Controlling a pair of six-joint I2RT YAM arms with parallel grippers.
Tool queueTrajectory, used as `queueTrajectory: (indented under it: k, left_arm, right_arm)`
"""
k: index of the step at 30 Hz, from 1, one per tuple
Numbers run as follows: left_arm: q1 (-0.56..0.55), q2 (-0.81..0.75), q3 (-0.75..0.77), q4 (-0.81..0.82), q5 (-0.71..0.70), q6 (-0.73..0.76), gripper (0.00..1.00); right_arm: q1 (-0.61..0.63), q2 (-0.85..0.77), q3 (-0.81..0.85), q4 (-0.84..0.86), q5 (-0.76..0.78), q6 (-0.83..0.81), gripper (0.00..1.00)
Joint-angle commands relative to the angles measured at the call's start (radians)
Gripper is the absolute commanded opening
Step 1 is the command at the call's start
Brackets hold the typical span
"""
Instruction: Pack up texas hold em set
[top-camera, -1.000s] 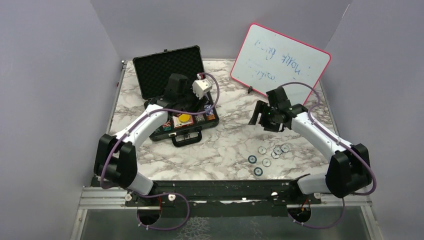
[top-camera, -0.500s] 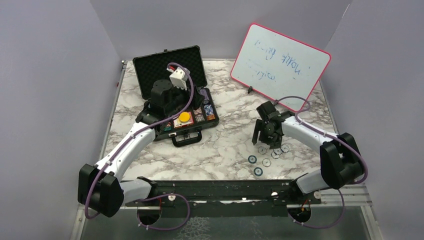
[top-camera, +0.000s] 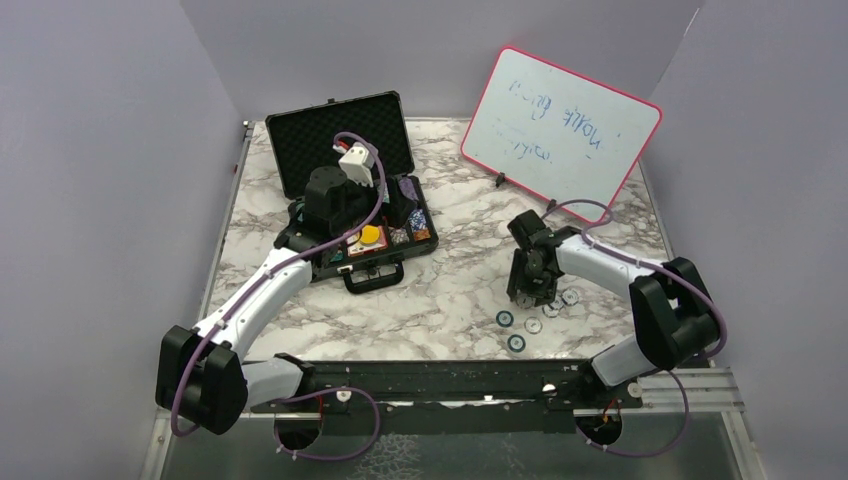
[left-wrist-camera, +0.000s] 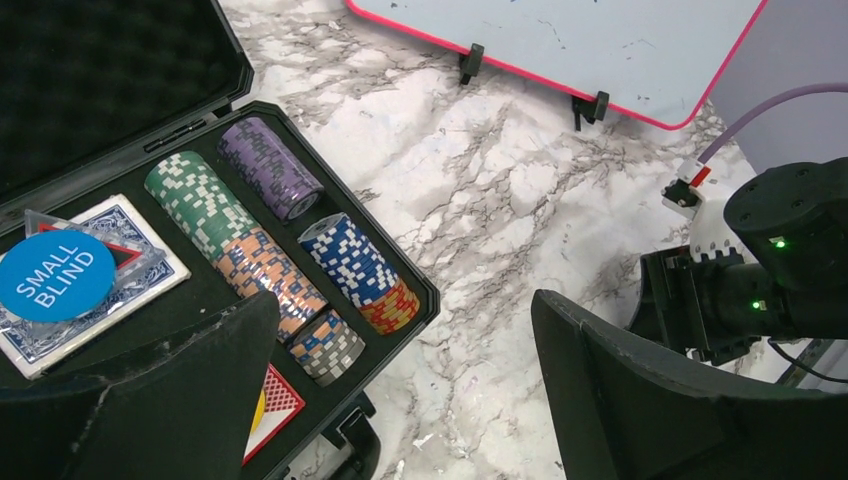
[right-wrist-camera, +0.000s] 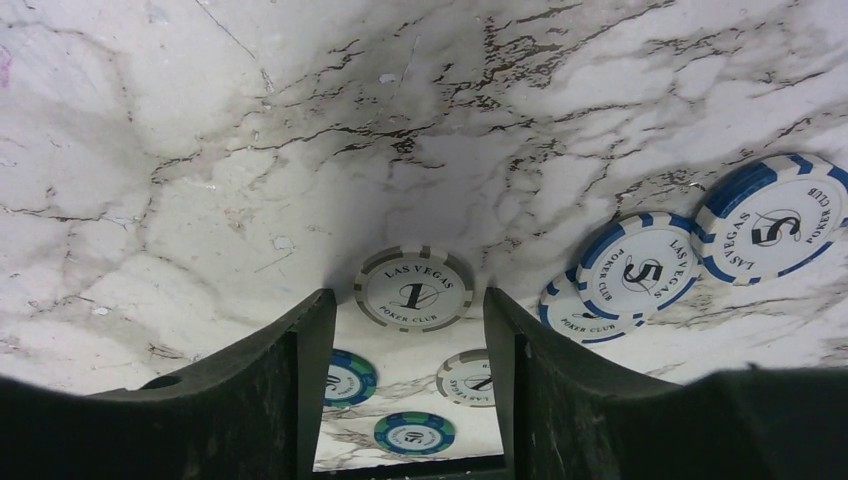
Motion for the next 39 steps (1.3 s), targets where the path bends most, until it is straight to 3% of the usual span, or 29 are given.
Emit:
queueTrajectory:
  k: [1,10,16,22,30,39]
  left_arm:
    - [0.002,-0.009,-0.022,0.043,0.023,0.020,0.99]
    - [-0.011,0.008,-0.057,0.096,0.075,0.040,0.97]
    - [-0.053,0.054,-0.066,0.123,0.138,0.040,0.92]
    - [-0.138,0.161,-0.064,0.184,0.250,-0.002,0.87]
    - [-0.248,0.316,-0.037,0.310,0.306,-0.065,0.73]
    - [-0.281,0.408,-0.045,0.402,0.313,-0.164,0.58]
  right_arm:
    - [0.007,0.012,-0.064,0.105,0.053,0.007,0.57]
    - [0.006,0.022,-0.068,0.114,0.070,0.016,0.38]
    - [0.006,-0.074,-0.046,0.085,0.050,0.007,0.37]
    - [0.007,-0.214,-0.040,0.146,-0.099,0.024,0.37]
    - [0.007,-0.270,-0.079,0.398,-0.307,0.198,0.38]
    - [0.006,-0.306,-0.097,0.535,-0.331,0.393,0.39]
